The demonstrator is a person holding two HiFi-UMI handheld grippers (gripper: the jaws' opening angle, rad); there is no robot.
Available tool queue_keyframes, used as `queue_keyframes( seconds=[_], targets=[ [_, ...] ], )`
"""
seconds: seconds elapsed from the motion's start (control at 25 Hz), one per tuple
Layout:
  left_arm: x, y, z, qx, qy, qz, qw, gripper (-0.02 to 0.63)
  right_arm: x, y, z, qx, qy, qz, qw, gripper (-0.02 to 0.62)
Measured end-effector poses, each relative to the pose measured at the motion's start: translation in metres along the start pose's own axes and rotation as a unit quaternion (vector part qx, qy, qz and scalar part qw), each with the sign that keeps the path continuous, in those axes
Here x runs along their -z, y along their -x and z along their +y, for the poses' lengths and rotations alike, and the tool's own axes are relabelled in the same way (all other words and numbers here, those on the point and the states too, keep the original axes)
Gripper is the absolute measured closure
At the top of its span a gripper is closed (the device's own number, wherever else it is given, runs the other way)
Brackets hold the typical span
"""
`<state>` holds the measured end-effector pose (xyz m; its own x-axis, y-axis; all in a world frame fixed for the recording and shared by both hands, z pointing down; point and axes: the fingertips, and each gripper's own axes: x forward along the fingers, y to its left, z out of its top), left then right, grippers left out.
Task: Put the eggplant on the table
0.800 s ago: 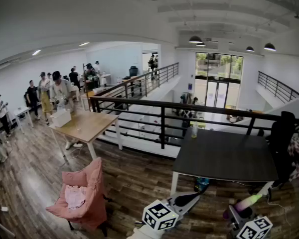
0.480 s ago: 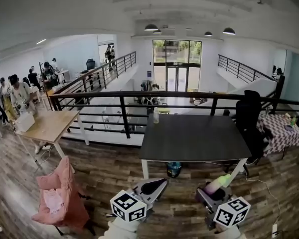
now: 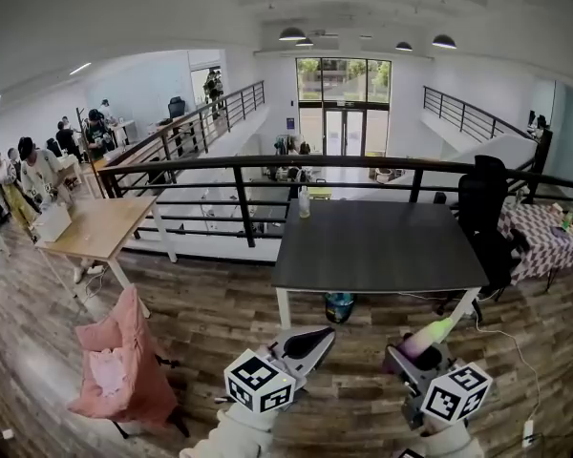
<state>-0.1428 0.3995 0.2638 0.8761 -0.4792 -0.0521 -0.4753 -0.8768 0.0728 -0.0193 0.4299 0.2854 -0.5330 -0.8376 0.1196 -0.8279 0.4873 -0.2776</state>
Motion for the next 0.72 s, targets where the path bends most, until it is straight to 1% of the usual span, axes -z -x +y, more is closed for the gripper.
queue_keyframes(
  seconds=[0.2, 0.44, 0.72],
  targets=[
    [0.002, -0.013, 0.006, 0.001, 0.003, -0.006, 1.0000, 0.604, -0.003, -0.003, -0.011, -0.004, -0.011, -0.005, 1.000, 0.376],
    [0.001, -0.032, -0.018, 0.003, 0.000, -0.006, 1.0000, 0.604, -0.011, 0.020, -0.029, -0.009, -0.017, -0.011, 1.000, 0.376],
    [0.004, -0.056, -0.035, -0.001, -0.005, -0.009, 0.9999, 0.604, -0.014, 0.033, -0.045, -0.024, -0.004, -0.017, 1.000, 0.376]
  ],
)
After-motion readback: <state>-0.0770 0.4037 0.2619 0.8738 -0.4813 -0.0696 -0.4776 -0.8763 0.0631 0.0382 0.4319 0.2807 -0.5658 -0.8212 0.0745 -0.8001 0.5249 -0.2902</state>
